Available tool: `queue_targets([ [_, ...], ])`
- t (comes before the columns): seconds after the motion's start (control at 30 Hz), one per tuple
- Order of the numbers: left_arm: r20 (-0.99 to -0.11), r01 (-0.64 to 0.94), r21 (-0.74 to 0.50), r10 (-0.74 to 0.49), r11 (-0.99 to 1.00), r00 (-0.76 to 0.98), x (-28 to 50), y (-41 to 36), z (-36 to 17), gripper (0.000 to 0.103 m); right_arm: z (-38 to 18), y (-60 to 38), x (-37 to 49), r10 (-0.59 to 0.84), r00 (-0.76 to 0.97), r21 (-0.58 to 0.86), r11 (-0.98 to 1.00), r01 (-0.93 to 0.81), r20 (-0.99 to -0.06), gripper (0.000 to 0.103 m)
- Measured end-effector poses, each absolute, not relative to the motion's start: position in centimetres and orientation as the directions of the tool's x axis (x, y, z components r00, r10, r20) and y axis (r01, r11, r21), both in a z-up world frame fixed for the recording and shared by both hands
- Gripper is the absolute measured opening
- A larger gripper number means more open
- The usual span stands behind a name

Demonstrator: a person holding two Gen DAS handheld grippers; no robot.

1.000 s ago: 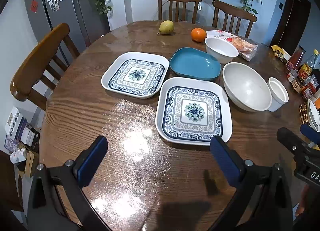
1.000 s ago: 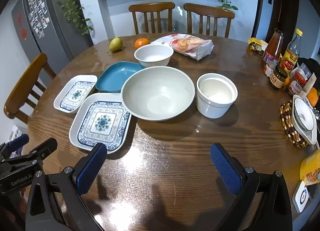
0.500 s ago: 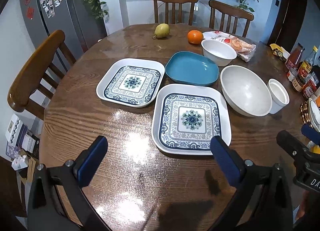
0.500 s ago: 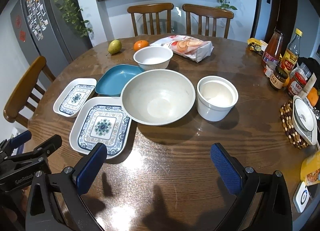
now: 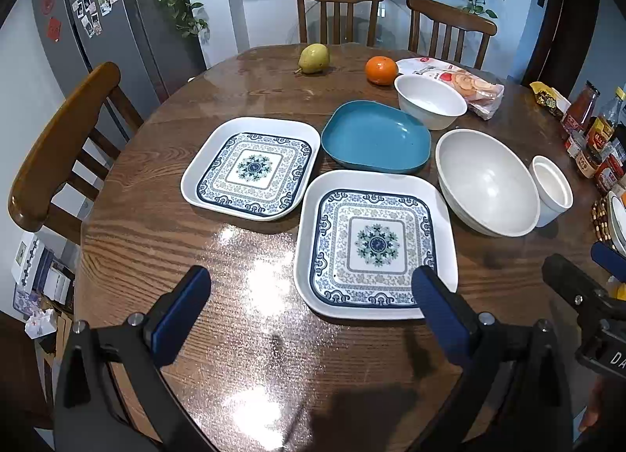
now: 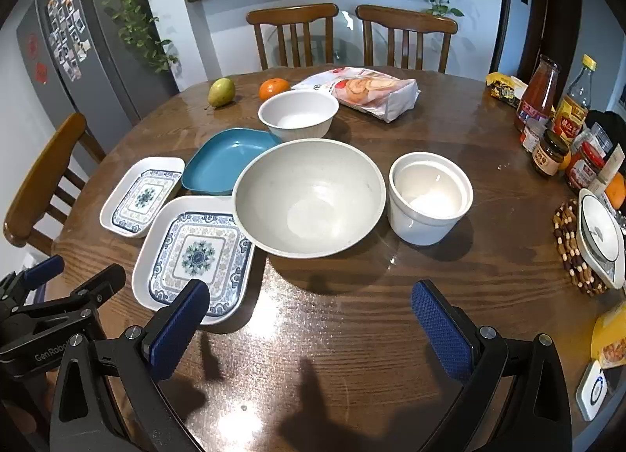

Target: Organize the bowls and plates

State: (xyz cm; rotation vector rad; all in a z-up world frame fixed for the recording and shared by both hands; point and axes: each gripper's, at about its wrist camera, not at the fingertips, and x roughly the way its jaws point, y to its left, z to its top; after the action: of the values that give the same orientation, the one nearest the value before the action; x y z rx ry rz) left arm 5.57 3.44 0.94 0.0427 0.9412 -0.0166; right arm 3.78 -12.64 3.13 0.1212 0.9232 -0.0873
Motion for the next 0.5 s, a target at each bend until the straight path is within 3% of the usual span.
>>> queue_targets([
  [0.5,-0.817,0.045,0.03,-0.002,0.999,0.576,6.9,3.5,0.5,0.102,2.8,-12.5,5.1,-0.019,0.59,0.07,0.989,0.128,-0.807,0.103],
])
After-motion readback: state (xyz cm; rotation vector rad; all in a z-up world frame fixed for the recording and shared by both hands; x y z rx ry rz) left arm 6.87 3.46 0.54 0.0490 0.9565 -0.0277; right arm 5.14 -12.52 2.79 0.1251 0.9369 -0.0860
